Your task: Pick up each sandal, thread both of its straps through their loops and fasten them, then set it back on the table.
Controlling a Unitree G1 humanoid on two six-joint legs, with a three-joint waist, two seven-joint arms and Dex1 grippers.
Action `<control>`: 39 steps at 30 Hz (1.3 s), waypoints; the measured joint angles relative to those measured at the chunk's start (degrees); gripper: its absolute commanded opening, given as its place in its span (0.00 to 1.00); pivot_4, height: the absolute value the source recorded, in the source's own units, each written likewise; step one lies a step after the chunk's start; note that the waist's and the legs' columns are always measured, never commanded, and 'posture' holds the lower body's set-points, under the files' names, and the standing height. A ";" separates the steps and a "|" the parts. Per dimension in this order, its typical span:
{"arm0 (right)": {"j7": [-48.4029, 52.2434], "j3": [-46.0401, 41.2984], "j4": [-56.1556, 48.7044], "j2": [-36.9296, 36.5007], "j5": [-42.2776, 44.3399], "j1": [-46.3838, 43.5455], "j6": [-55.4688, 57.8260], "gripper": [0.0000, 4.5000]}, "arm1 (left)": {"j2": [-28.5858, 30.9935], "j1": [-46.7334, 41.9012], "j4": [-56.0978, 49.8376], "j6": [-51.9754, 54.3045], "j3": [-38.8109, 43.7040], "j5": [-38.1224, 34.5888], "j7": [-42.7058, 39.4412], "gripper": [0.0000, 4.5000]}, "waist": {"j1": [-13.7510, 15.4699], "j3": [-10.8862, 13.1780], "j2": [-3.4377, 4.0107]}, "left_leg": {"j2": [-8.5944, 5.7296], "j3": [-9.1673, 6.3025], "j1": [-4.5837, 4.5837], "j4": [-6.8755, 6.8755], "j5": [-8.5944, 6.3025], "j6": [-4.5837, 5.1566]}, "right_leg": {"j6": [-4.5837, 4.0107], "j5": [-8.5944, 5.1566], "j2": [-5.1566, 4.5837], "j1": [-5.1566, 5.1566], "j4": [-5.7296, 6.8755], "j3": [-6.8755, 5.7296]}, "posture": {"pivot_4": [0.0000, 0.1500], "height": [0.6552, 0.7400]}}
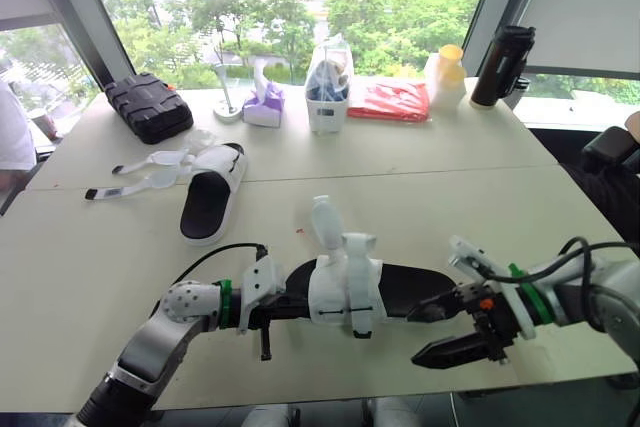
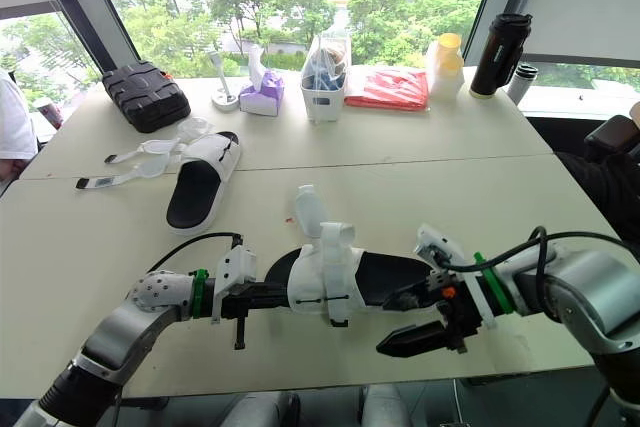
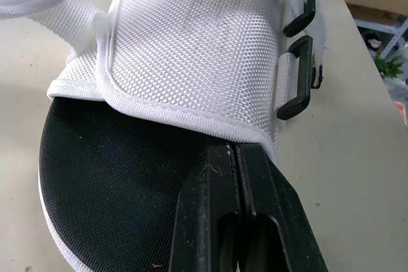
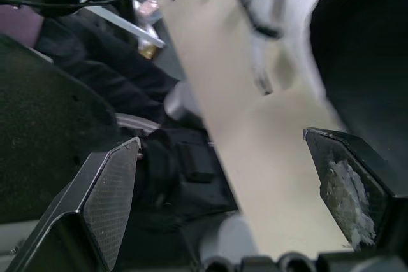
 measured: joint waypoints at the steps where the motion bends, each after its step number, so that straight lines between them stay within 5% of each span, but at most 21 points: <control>1: -1.26 0.53 0.04 1.36 -0.03 0.04 -0.01 0.99 | 0.00 -0.05 0.01 0.00 -0.03 0.08 -0.04 0.00 | 0.02 0.00 0.00 | 0.00 -0.01 0.02 0.00 0.00 0.00 | 0.00 0.00 0.00 0.03 0.00 0.00 | 1.00 1.00; 20: -15.08 5.78 1.16 15.83 2.64 -2.31 3.68 0.99 | 0.16 -0.20 -0.13 0.22 -0.19 0.17 0.14 0.00 | -0.23 -0.01 0.01 | 0.01 -0.07 0.07 0.00 0.00 0.00 | 0.02 -0.01 0.03 0.05 0.02 -0.01 | 1.00 1.00; 29: -20.23 5.91 2.02 19.16 3.65 -3.54 5.51 0.05 | 0.12 -0.10 -0.34 0.12 -0.44 0.16 0.40 0.00 | -0.17 -0.01 0.02 | -0.01 -0.12 0.02 -0.01 0.00 0.00 | 0.02 -0.01 0.03 0.02 0.01 -0.03 | 1.00 1.00; 39: -13.75 10.96 0.27 9.56 4.16 -0.88 5.15 0.05 | -0.27 -0.24 -0.45 0.51 -0.74 0.16 0.67 0.00 | -0.06 -0.01 0.02 | -0.03 -0.11 0.02 -0.01 -0.01 0.03 | 0.08 -0.05 0.01 0.06 -0.01 -0.04 | 1.00 1.00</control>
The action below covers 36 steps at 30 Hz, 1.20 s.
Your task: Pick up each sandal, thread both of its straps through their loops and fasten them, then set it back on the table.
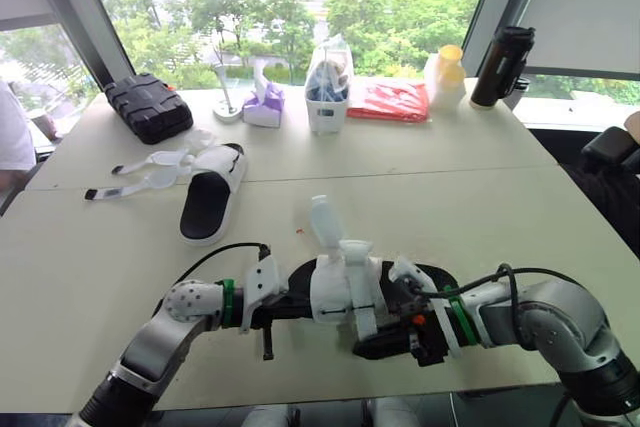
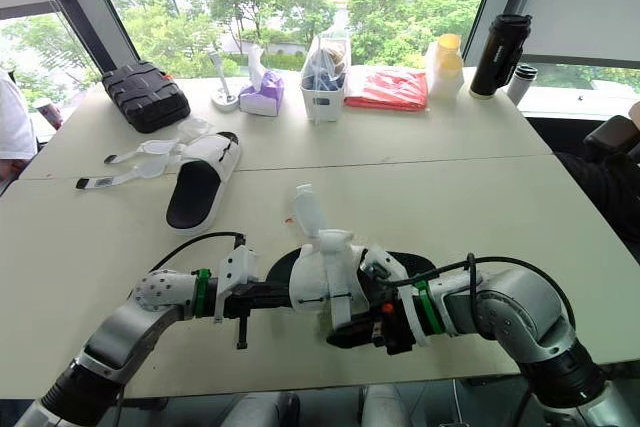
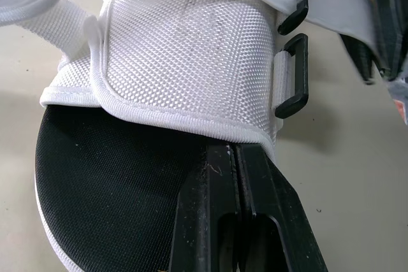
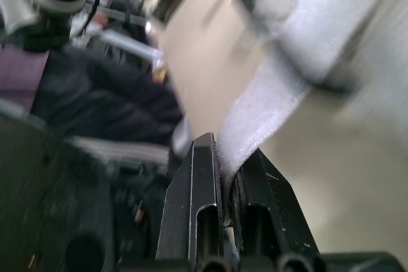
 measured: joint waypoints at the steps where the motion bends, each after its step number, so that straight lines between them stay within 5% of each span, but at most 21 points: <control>1: 1.70 1.32 -0.32 -1.99 -0.12 0.67 -0.40 0.05 | 0.00 0.18 -0.30 0.33 0.07 0.00 0.23 0.00 | -0.03 0.00 -0.01 | 0.01 0.00 0.02 0.00 -0.01 0.01 | 0.01 -0.01 0.00 0.02 -0.01 0.00 | 1.00 1.00; 13: 14.51 13.09 -3.76 -12.45 -8.80 2.40 -11.78 0.05 | 0.21 1.88 -3.15 2.10 0.08 -0.05 1.54 0.00 | -0.09 0.00 -0.01 | 0.02 -0.01 0.02 -0.01 -0.06 0.07 | 0.24 -0.16 -0.02 0.03 -0.03 -0.01 | 1.00 1.00; 26: 17.18 -0.87 -9.98 -17.11 -2.57 -3.64 -13.91 0.05 | -0.37 -1.17 1.13 0.21 -1.20 0.11 -0.77 0.00 | 0.68 0.00 0.00 | 0.00 0.02 0.05 -0.01 -0.08 0.10 | 0.24 -0.16 -0.05 0.11 -0.12 -0.02 | 1.00 1.00; 36: 14.15 0.92 -0.22 -9.98 -1.59 -17.92 -9.83 0.05 | -1.71 -3.11 4.15 -2.30 -2.57 0.87 -1.68 0.00 | 1.65 -0.02 -0.01 | -0.04 0.00 0.03 0.03 -0.08 0.10 | 0.20 -0.14 -0.09 0.13 -0.15 -0.04 | 1.00 1.00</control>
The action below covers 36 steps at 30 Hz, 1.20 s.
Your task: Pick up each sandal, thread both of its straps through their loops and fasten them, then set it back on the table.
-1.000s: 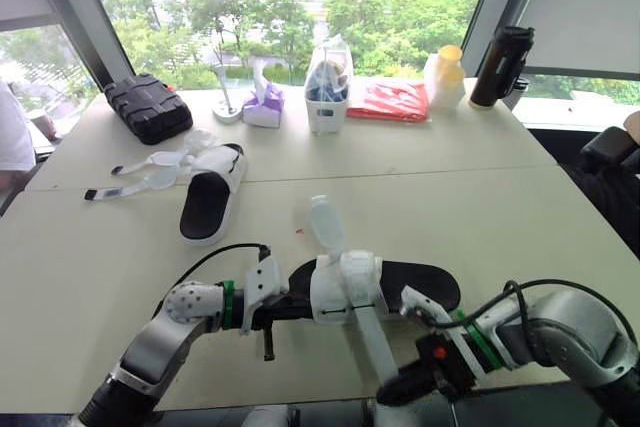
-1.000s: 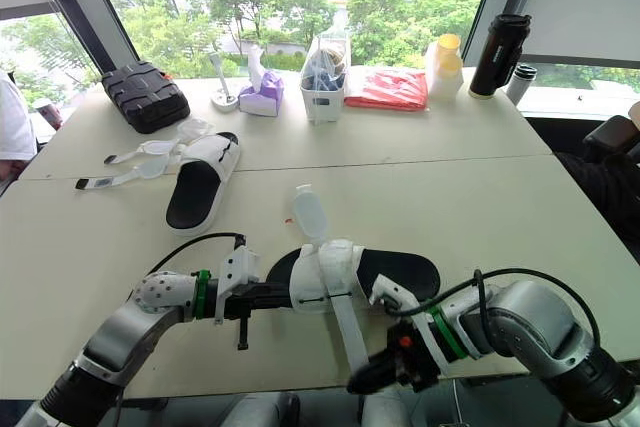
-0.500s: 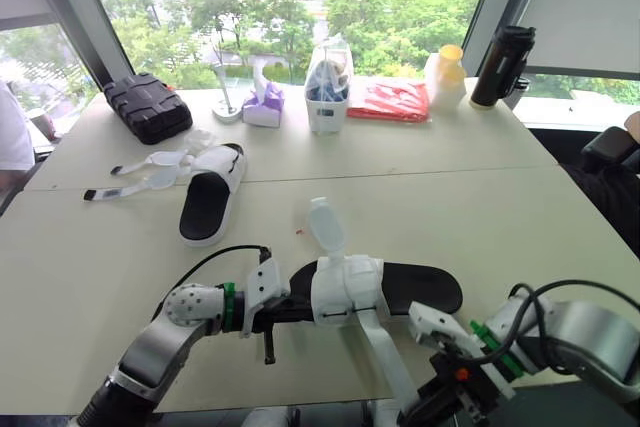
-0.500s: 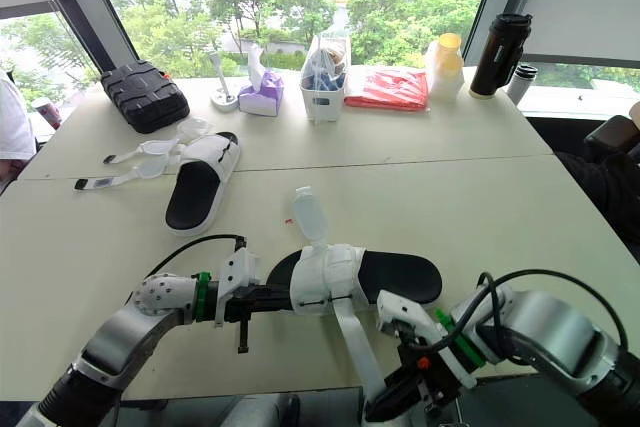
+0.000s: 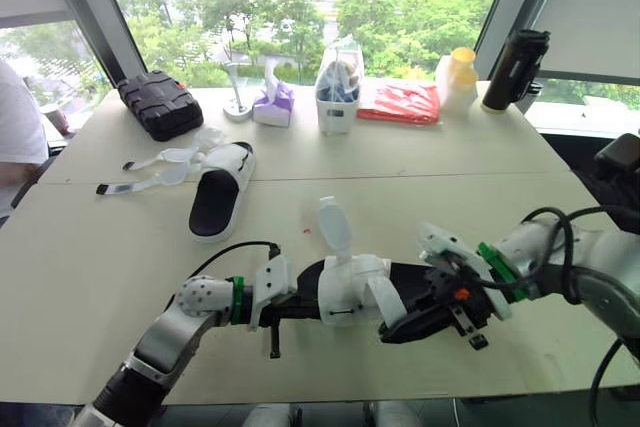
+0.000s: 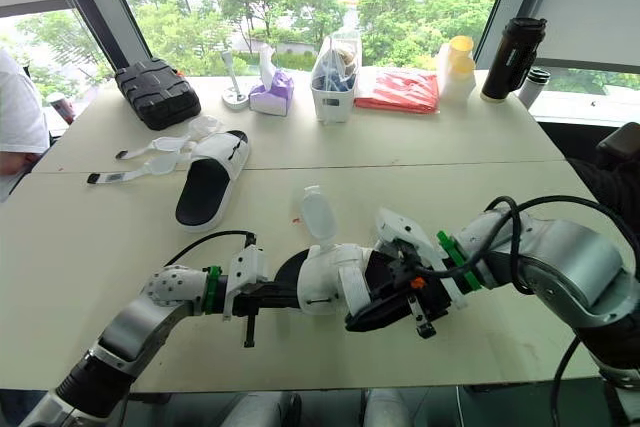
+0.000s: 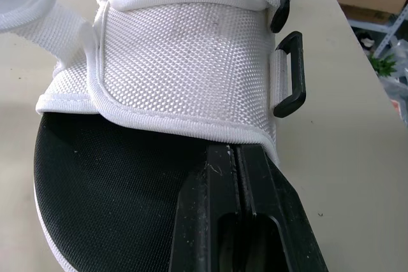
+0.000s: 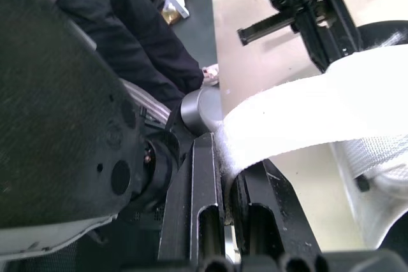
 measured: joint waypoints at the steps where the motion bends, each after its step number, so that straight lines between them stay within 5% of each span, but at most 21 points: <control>1: -0.28 0.46 1.45 0.70 -0.44 -0.34 0.14 0.05 | -0.02 -0.04 0.05 -0.01 -0.01 0.02 0.00 0.00 | -0.02 0.00 0.00 | 0.00 0.00 0.01 0.00 0.00 0.00 | 0.00 0.00 0.00 0.00 0.00 0.00 | 1.00 1.00; 3: -1.11 1.28 4.96 2.58 -1.83 -0.70 0.17 0.05 | -0.09 -0.06 0.09 -0.03 0.01 0.10 0.01 0.00 | -0.11 0.00 0.00 | 0.00 0.00 0.02 0.00 0.00 0.00 | -0.02 0.01 0.00 0.01 0.01 0.00 | 1.00 1.00; 9: -7.05 1.08 13.89 12.23 -3.06 -3.28 3.03 0.66 | -0.14 0.01 -0.02 -0.01 0.10 0.35 0.28 0.00 | -0.39 -0.06 0.03 | 0.03 -0.01 0.06 0.00 0.01 -0.01 | -0.06 0.04 0.04 0.01 0.03 0.01 | 1.00 1.00; 20: -19.76 -2.93 24.47 24.16 -4.69 -5.81 8.52 0.66 | 0.03 0.46 -1.11 0.46 0.15 0.41 1.83 0.00 | -0.75 -0.24 0.09 | 0.05 -0.05 0.14 0.00 0.08 -0.09 | -0.21 0.13 0.11 0.00 0.15 0.03 | 1.00 1.00; 34: -20.61 -13.34 26.93 24.58 1.77 -8.38 19.27 0.66 | 0.29 0.35 -1.70 1.28 0.13 0.44 1.96 0.00 | -1.95 -0.25 0.13 | 0.05 -0.09 0.07 -0.02 0.09 -0.10 | -0.20 0.14 0.13 -0.07 0.17 0.02 | 1.00 1.00; 36: -20.24 -13.57 26.29 23.92 2.26 -8.38 19.73 0.78 | 0.29 0.31 -1.65 1.28 0.13 0.44 1.91 0.00 | -1.96 -0.25 0.13 | 0.05 -0.09 0.07 -0.03 0.09 -0.10 | -0.20 0.14 0.13 -0.07 0.17 0.02 | 1.00 1.00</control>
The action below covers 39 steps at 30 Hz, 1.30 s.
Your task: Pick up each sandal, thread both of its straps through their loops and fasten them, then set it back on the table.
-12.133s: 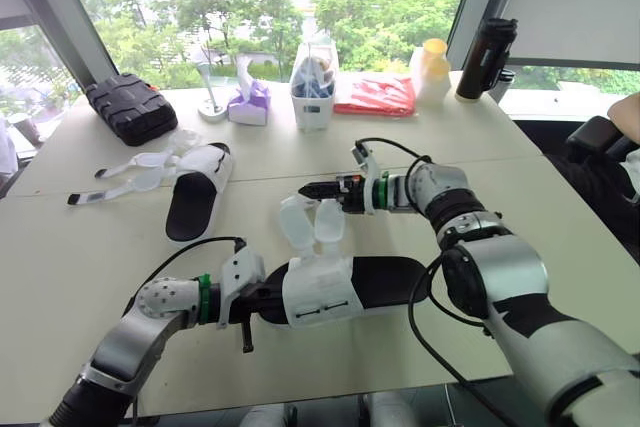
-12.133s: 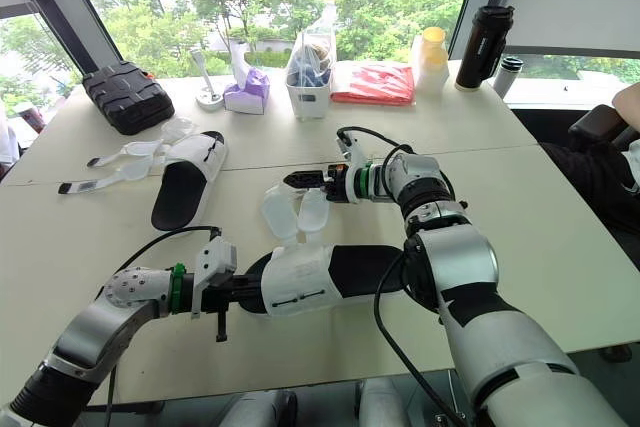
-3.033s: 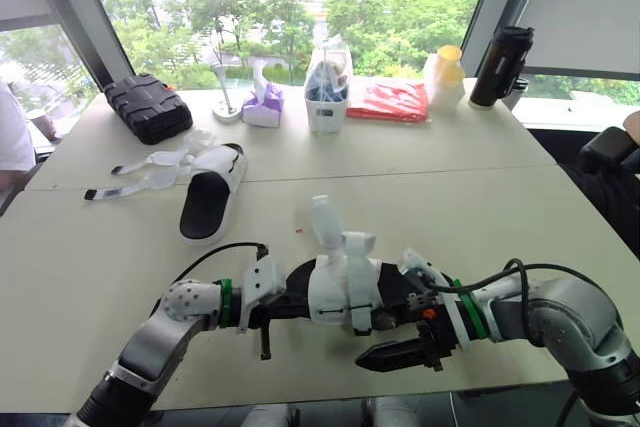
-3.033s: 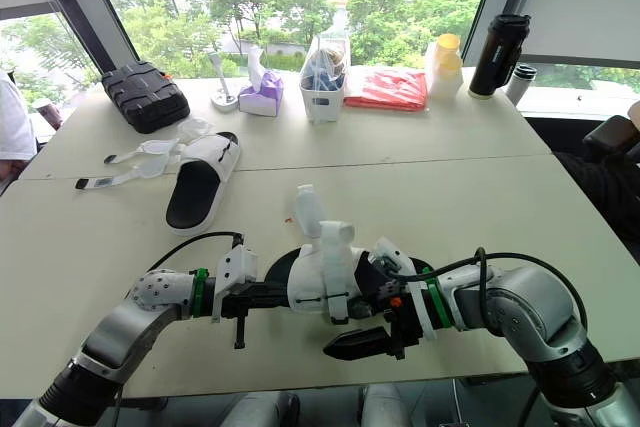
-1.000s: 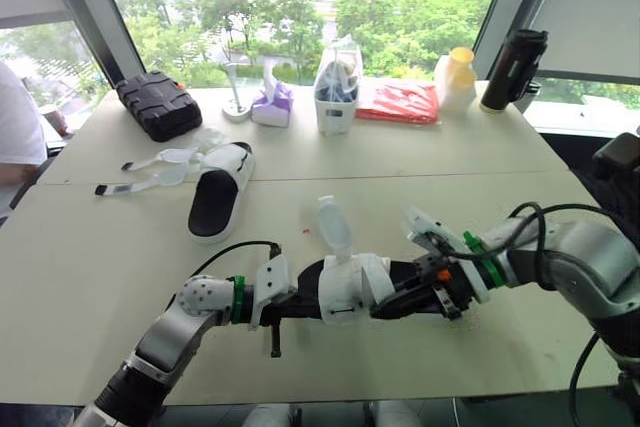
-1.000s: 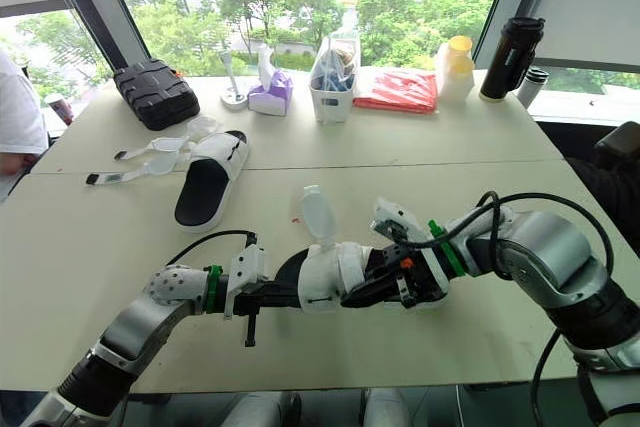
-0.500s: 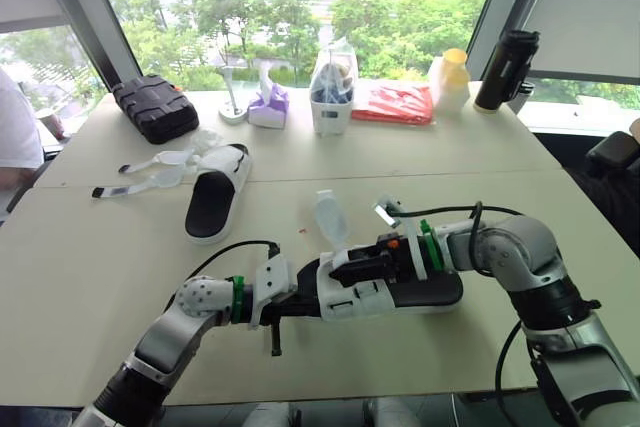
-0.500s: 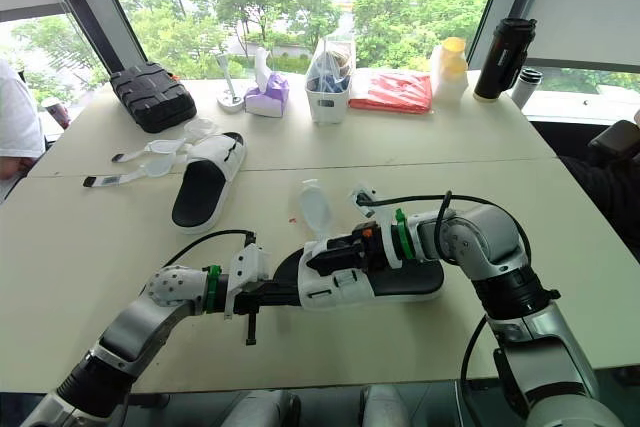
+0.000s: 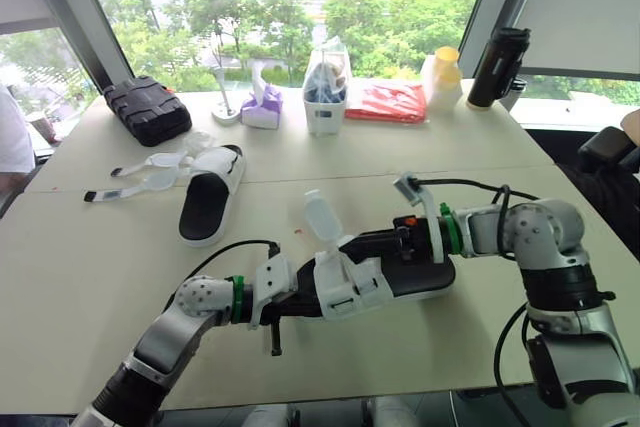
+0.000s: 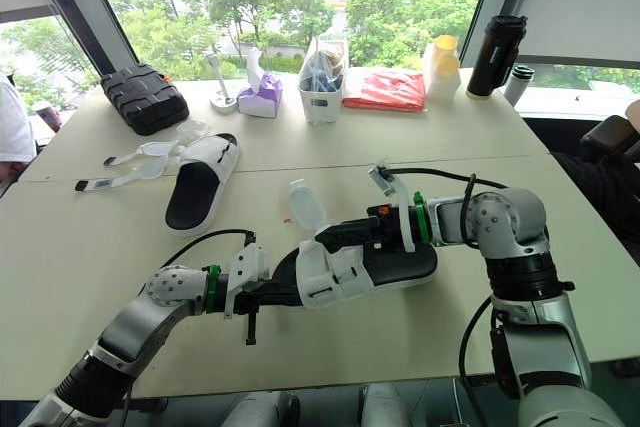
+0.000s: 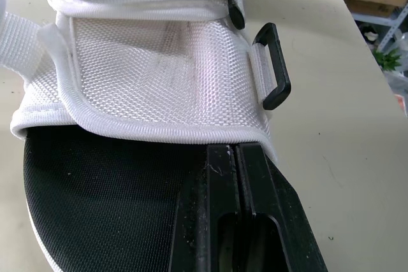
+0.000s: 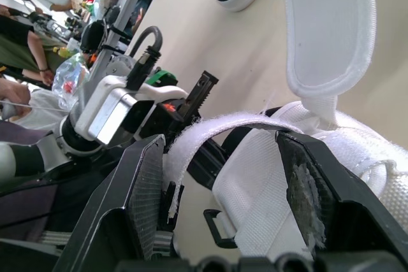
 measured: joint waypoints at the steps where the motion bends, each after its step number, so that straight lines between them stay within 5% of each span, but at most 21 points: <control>1: 0.11 -0.08 -0.13 -0.13 0.11 0.00 0.16 0.87 | 0.00 -0.02 0.03 0.00 0.00 0.00 -0.02 0.00 | 0.00 0.00 0.00 | 0.00 0.00 0.00 0.00 0.00 0.00 | 0.00 0.00 0.00 0.00 0.00 0.00 | 1.00 1.00; 3: 0.14 -0.72 -0.43 -0.13 0.54 0.00 0.22 0.98 | 0.00 -0.09 0.09 0.00 -0.05 0.01 -0.06 0.00 | 0.03 0.00 0.00 | 0.00 0.00 -0.01 0.00 0.00 0.00 | 0.00 0.00 0.00 -0.01 0.00 0.00 | 1.00 1.00; 16: -4.32 -7.30 6.46 2.48 0.83 -4.63 0.49 0.98 | -0.03 -0.36 0.47 -0.02 -0.31 0.03 -0.22 0.00 | 0.10 0.00 0.02 | -0.01 0.01 -0.05 -0.02 -0.01 0.01 | 0.00 0.00 -0.02 -0.03 -0.02 0.00 | 1.00 1.00; 39: 11.15 12.41 6.81 2.15 -16.02 -6.39 -25.99 0.98 | 0.13 0.06 -0.07 -0.01 -0.21 0.02 0.05 0.00 | 0.01 0.01 0.05 | -0.02 -0.01 -0.07 -0.04 -0.02 0.02 | 0.01 0.00 -0.02 -0.10 -0.02 -0.01 | 1.00 1.00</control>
